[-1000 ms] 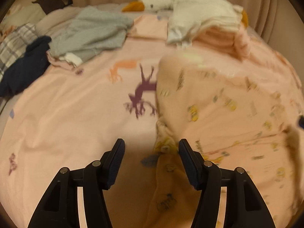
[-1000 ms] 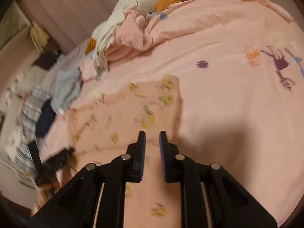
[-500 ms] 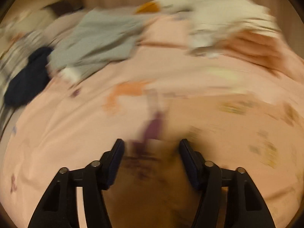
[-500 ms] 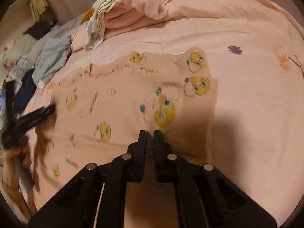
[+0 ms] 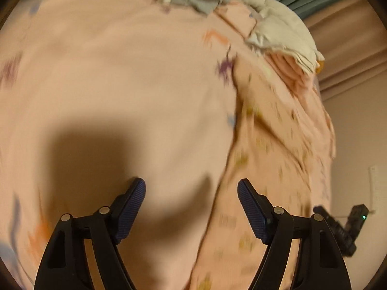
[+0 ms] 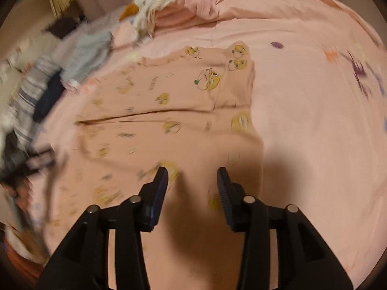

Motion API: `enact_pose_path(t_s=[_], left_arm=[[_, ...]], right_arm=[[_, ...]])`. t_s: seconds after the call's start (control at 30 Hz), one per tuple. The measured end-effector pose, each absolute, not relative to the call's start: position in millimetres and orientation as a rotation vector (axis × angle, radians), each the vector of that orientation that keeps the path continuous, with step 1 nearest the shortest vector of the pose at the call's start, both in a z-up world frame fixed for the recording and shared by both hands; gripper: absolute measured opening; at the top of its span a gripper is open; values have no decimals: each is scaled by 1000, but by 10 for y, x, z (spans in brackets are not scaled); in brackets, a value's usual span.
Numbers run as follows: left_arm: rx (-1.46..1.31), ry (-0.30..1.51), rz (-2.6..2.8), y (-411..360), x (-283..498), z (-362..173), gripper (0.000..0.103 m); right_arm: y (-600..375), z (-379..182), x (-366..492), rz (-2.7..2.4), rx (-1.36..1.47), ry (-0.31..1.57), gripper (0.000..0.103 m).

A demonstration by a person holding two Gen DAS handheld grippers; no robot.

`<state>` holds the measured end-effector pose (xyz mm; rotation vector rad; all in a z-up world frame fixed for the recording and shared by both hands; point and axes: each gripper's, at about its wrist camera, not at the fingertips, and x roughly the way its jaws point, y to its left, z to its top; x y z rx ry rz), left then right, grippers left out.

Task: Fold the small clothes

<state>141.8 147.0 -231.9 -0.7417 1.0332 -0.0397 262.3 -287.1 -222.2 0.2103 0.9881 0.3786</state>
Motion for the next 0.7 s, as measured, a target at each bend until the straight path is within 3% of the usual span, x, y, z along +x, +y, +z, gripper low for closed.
enact_pose_path(t_s=[0.1,0.27,0.43,0.63,0.67,0.7], left_arm=[[-717,969,-95,1335,1191,-2314,78],[-797,1064,-343,1020,994,-2442,78],[-792,1064,-435,803,740,-2495,78],[-821,1029,-440,757,770,-2531,78],[-811,1030,-433,768,654,-2535,78],[-806,1031,-423,761,638,-2534,76]], right_arm=[[-3126,-2198,2297,343,309,961,65],[-3663,-2590,1947,326,571,1067,67],[-3819,-2860,1488,430,735,1059,64],[-3538,-2897,1234,483,682,1071,63],[-3498,-2902,1223,482,675,1067,59],[-3449,-2912,1219,485,676,1062,49]])
